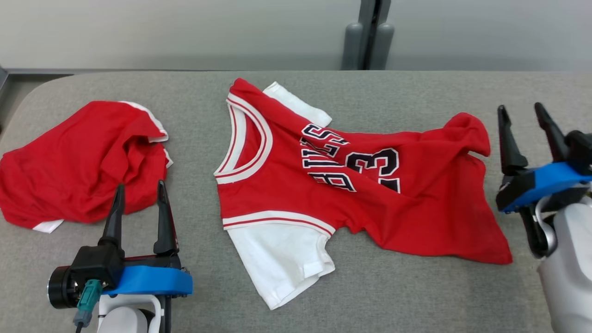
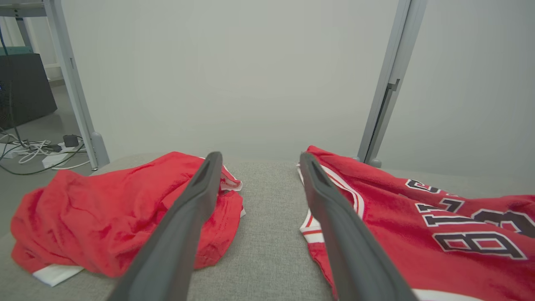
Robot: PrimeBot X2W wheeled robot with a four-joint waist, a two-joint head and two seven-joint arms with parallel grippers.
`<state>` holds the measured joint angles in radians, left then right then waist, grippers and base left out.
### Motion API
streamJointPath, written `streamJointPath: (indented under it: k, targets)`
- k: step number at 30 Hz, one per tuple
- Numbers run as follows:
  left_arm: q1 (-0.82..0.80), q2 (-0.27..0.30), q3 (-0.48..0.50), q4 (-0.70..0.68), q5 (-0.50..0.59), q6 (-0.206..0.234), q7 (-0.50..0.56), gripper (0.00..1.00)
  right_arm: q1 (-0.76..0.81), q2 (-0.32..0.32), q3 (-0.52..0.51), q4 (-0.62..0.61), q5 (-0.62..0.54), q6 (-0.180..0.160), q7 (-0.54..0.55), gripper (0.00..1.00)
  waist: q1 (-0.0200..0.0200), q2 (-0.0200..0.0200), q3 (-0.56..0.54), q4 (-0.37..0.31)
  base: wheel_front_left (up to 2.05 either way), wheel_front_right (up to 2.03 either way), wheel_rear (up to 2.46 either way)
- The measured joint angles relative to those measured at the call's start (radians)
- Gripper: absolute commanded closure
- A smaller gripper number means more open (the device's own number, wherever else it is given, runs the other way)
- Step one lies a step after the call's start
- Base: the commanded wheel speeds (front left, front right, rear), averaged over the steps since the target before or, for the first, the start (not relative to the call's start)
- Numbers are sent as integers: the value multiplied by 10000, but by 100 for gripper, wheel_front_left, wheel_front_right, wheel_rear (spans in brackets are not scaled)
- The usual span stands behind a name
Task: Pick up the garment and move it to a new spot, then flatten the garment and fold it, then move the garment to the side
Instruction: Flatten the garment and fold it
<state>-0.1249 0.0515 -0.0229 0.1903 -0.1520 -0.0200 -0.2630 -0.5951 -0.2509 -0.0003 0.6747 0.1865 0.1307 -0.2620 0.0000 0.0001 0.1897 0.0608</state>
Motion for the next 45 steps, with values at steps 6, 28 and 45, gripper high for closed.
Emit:
streamJointPath:
  k: [6, 28, 45]
  targets:
    - [135, -6, 140, -10, 148, -117, 2, 0, 1757, 460, -913, -2662, -280, 0, -6, 0, 0, 0, -285, -372, 0, 0, 0]
    - [648, -4, 232, 244, 464, -186, 0, 0, 5435, 1960, -412, -5120, -890, 0, 69, 0, -1, 0, -886, -681, 0, 0, 0]
    - [820, -8, -1691, 2288, -59, -690, 0, 0, 5096, 1998, -1684, -3181, -1465, 0, 140, 0, -1, 0, -708, -689, 0, 0, 0]
